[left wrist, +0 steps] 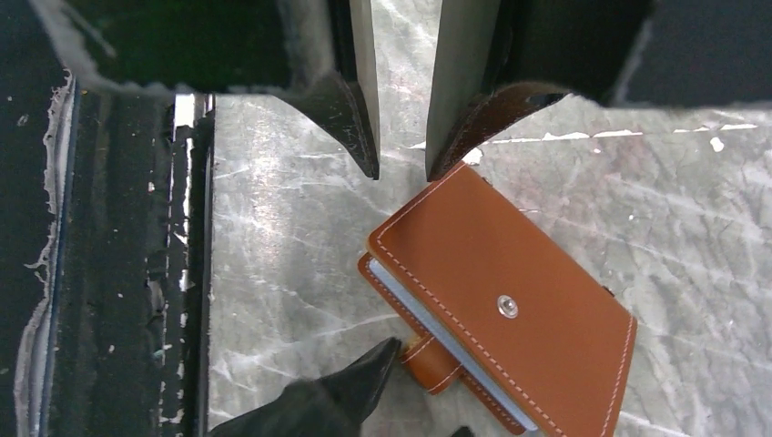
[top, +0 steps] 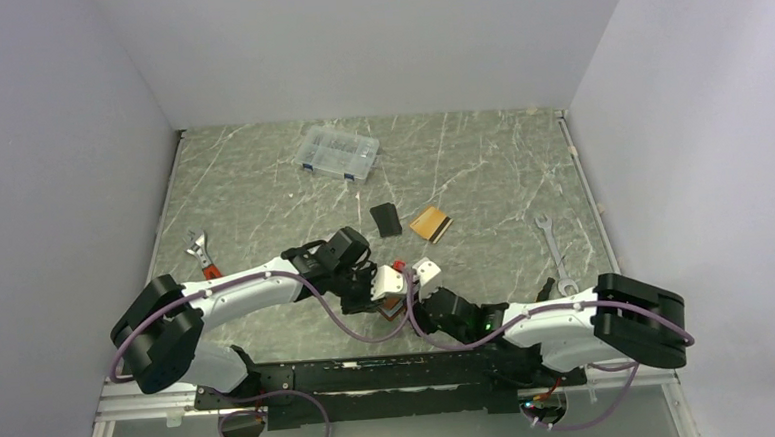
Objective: Put the credit cards into the card holder
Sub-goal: Close the card holder at the center of the board.
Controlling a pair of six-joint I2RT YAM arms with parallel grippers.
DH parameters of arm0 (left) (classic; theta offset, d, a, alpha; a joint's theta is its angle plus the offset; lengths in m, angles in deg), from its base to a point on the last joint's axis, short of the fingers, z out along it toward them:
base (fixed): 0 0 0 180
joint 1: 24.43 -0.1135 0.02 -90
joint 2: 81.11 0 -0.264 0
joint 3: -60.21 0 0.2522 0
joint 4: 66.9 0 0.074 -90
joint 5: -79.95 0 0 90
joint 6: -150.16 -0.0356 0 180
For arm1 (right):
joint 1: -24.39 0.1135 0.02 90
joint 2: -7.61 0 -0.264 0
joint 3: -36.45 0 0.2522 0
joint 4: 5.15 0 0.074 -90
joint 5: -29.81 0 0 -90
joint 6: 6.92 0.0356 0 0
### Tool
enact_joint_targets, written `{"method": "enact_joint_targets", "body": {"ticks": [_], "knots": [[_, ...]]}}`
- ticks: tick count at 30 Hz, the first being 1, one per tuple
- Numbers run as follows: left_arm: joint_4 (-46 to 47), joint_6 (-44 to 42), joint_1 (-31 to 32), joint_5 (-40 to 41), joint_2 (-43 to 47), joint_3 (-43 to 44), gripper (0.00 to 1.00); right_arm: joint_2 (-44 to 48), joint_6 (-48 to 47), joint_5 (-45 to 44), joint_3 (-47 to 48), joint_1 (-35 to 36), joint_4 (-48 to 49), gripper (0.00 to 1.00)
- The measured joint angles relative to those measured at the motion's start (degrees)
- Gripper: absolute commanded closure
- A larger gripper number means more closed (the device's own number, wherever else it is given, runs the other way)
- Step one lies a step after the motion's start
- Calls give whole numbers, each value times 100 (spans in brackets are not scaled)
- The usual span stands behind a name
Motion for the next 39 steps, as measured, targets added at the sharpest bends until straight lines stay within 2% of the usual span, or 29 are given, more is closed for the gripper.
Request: {"method": "enact_joint_targets", "body": {"ticks": [4,7,15,27,36,37,39], "knots": [[-37,-131,0,-181,-9,2,69,-278,-188,-107,138,79,184,54],[-66,-201,0,-264,-24,24,70,-398,-219,-256,216,144,273,62],[-245,-195,-50,-546,-26,37,69,-789,-66,-1191,437,413,326,73],[-289,660,50,-518,42,70,69,-1126,444,-1965,525,586,605,95],[-79,1257,-109,-103,-214,686,69,-1108,1093,-2896,498,1034,737,100],[-11,1331,-92,-76,-256,758,69,-1108,1082,-2914,498,1123,734,99],[37,1447,-57,-61,-313,885,68,-1095,1088,-2929,496,1222,730,86]]}}
